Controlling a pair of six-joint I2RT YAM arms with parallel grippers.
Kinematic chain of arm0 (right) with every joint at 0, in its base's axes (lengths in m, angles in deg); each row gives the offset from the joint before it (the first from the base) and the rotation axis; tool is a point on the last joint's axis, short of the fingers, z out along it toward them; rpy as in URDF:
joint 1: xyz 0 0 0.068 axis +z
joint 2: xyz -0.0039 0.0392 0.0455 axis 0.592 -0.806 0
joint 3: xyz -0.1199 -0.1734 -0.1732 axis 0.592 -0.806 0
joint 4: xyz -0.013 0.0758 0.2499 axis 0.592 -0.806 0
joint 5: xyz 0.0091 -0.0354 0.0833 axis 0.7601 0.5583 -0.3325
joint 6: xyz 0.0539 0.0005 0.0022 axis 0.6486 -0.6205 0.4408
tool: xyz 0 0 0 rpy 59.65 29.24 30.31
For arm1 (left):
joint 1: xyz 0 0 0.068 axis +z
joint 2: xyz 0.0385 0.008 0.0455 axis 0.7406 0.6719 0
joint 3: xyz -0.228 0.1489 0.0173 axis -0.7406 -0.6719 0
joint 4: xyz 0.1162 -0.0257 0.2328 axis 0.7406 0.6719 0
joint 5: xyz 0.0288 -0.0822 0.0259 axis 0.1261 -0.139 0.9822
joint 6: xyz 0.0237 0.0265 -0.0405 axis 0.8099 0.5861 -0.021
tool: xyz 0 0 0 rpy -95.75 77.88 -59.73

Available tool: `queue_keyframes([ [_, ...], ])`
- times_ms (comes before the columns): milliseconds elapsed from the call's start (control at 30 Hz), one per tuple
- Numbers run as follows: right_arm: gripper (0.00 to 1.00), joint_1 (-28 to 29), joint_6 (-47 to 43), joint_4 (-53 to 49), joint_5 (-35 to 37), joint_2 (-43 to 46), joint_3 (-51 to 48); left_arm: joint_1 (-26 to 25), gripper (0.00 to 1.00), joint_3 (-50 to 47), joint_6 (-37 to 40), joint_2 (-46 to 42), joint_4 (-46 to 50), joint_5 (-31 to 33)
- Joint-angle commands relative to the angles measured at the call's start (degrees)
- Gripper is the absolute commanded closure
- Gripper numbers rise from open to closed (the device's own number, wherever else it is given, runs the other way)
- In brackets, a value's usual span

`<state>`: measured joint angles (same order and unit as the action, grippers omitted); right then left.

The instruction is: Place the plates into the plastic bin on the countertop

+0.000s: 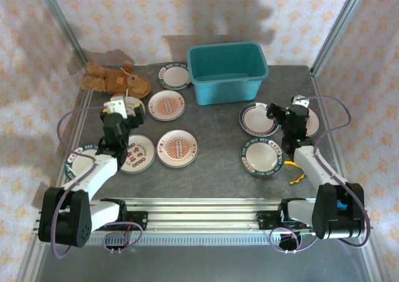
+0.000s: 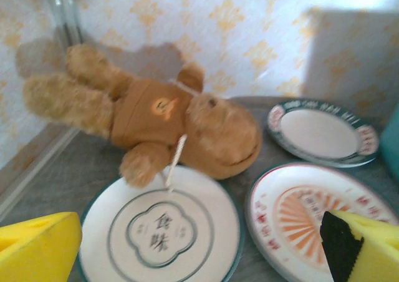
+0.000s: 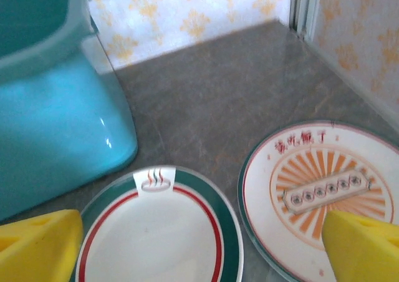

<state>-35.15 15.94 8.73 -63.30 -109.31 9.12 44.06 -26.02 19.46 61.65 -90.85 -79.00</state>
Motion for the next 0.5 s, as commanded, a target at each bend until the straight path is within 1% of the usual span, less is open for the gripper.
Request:
queue_keyframes([
  [0,0.08,-1.09,7.21,-14.47,-4.62,-1.49,3.26,-2.69,0.01,8.3,-7.27,-1.1,17.58,-6.08],
  [100,0.16,-5.0,11.17,-17.82,-16.21,-4.97,5.91,-6.51,0.01,14.51,-9.92,1.57,22.22,-8.53],
  [167,0.21,-7.47,12.08,-19.28,-24.03,-8.14,8.25,-9.7,0.01,17.82,-9.67,3.92,23.07,-9.11],
  [267,0.24,-8.44,10.81,-22.11,-27.72,-11.55,11.37,-12.92,0.01,22.9,-8.91,7.7,24.95,-10.31],
  [333,0.24,-8.68,9.86,-23.6,-27.81,-13.24,12.68,-14.02,0.01,26.36,-8.61,10.07,27.05,-11.76],
  [467,0.3,-9.67,9.44,-24.77,-29.67,-15.82,14.1,-15.97,0.01,31.94,-8.83,14.15,30.65,-13.64],
])
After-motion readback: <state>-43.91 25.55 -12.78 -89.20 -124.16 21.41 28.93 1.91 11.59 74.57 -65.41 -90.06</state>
